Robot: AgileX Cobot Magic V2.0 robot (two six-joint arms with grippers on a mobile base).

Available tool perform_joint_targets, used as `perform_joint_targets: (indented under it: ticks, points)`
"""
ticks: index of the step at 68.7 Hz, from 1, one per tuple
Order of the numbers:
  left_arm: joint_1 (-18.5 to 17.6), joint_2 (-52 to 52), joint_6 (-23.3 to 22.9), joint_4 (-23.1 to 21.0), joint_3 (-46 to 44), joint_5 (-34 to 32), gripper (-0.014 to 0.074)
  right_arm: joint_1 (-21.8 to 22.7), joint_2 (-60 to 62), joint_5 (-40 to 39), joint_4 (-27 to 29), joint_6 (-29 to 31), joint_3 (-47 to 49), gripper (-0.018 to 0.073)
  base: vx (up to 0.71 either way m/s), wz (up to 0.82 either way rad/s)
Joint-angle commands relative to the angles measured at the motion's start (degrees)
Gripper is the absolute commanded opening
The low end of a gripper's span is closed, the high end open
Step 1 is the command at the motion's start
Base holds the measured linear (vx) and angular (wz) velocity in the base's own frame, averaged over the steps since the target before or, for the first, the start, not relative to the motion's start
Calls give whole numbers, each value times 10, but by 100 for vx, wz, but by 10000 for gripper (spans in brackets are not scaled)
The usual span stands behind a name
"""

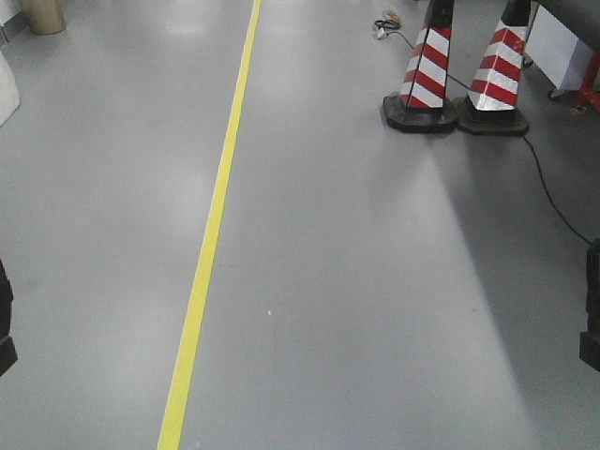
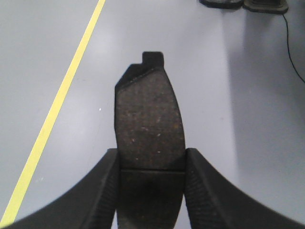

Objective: Move and align brake pads A on conveyor
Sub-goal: 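Drive past the red-and-white cones toward the dark conveyor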

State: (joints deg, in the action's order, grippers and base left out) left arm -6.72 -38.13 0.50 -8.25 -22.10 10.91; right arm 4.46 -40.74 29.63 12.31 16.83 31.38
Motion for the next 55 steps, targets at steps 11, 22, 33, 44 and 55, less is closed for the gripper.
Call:
perform_joint_targets:
  ticks: [11,22,33,44,55]
  points:
    - [-4,2,-1,-7,-19,-52,104,1,2,-46,5,2,17,-6,60,0]
    - [-4,2,-1,-7,-19,-52,104,1,2,-46,5,2,17,-6,62,0]
    - [-4,2,-1,-7,-19,-52,104,1,2,-46,5,2,17,-6,63,0]
    - [-4,2,-1,-7,-19,-52,104,1,2,-46,5,2,17,-6,64,-1]
    - [-4,2,-1,-7,-19,-52,104,1,2,-47,5,2,17,-6,66,-2]
